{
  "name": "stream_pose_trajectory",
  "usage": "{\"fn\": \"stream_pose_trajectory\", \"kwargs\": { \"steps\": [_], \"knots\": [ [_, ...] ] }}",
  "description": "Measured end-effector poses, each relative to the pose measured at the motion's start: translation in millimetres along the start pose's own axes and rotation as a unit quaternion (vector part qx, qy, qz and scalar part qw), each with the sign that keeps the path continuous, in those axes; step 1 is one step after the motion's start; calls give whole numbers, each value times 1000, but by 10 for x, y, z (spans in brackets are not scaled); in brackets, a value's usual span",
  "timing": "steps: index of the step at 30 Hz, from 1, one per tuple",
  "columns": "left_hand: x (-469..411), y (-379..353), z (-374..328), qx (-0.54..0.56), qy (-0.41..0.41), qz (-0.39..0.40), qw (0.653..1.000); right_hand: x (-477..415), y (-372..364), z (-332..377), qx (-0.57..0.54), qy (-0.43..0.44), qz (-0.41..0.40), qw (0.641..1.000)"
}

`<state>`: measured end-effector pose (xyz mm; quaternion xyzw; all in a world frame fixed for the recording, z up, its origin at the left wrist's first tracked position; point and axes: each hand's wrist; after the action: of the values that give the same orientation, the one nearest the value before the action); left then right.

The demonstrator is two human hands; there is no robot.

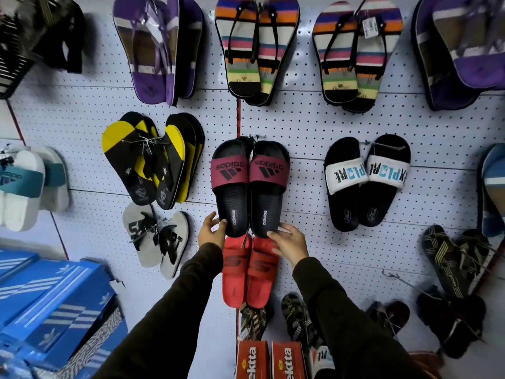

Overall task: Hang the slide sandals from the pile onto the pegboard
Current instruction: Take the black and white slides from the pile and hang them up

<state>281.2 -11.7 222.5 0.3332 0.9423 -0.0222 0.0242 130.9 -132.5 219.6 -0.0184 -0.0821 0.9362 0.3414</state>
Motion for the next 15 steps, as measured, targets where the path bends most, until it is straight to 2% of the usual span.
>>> {"fn": "stream_pose_trajectory", "kwargs": {
  "steps": [3,6,9,15],
  "knots": [
    [242,-144,260,-58,-25,-40,997,126,219,-231,29,-32,-8,999],
    [502,-333,624,-129,-20,-37,991,255,499,-536,60,-71,-21,995],
    [727,-578,1041,-212,21,22,977,447,809,-849,79,-116,-40,989],
    [1188,-1022,1803,-295,89,157,938,1012,1459,-1491,161,-197,-91,963]
  ]
}}
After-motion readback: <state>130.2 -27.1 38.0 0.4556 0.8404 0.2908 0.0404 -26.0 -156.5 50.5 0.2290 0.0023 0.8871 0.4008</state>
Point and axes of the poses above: each hand's wrist, its own x-axis away from the middle knuckle, its own y-axis out of the back of the hand, z = x × y, and after that the axes turned 15 degrees about z, right-handed
